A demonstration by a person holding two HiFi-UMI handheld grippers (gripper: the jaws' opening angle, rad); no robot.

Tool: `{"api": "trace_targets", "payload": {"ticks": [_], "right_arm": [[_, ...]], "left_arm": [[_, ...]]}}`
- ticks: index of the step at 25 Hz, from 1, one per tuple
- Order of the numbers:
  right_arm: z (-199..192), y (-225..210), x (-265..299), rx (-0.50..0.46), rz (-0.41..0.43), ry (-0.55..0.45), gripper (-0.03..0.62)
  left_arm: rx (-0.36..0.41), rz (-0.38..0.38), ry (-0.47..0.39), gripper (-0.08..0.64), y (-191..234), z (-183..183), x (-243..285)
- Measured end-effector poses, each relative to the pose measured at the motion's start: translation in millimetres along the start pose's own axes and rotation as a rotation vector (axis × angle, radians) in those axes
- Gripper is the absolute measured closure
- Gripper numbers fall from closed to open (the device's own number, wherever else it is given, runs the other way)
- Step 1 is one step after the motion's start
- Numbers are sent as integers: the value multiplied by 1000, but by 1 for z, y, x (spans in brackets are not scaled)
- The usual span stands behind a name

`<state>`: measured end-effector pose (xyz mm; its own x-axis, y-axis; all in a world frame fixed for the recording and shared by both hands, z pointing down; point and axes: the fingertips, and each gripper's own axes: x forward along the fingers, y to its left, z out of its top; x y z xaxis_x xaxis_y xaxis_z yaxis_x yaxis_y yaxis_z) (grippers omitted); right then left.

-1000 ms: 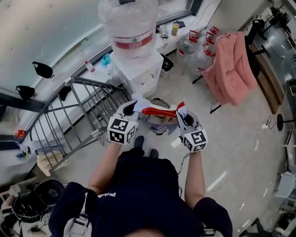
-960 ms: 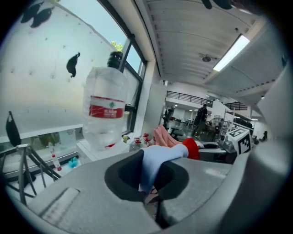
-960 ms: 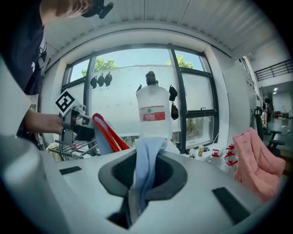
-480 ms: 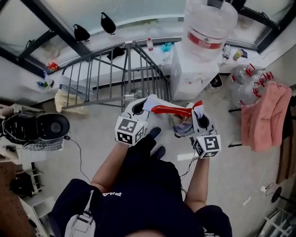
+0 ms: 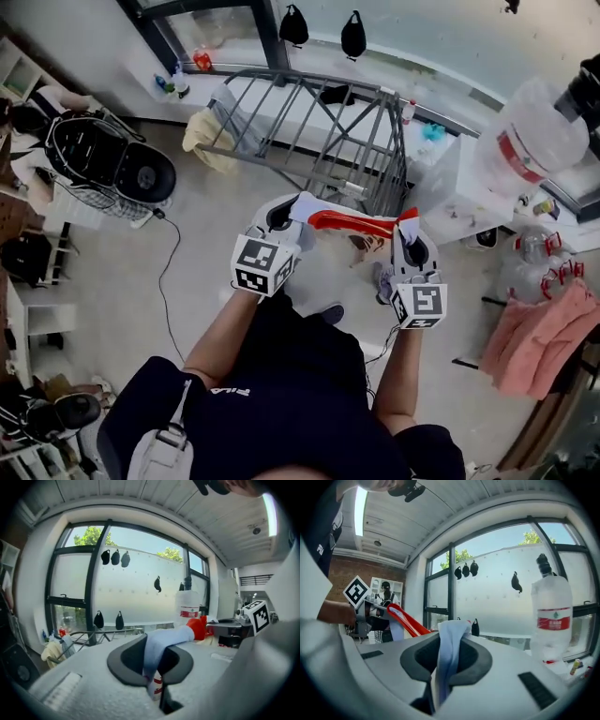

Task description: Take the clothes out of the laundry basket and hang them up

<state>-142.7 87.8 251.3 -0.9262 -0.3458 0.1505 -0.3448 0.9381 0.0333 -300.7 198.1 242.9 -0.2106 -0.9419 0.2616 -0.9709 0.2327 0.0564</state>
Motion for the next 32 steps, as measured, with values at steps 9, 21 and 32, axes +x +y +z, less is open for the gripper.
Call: {"api": "trace_targets", "payload": {"ticks": [9,21,32], "right_arm": [[43,112,110,-45,130,-31,549],[85,240,242,-71,93,-16,551],[139,264,336,-167,37,-43,549]], "left_arm": [[-56,189,-59,537,149,9,-60],[-57,205,-84,537,327,19,-100],[-25,196,-131,537,428,60,-68]]}}
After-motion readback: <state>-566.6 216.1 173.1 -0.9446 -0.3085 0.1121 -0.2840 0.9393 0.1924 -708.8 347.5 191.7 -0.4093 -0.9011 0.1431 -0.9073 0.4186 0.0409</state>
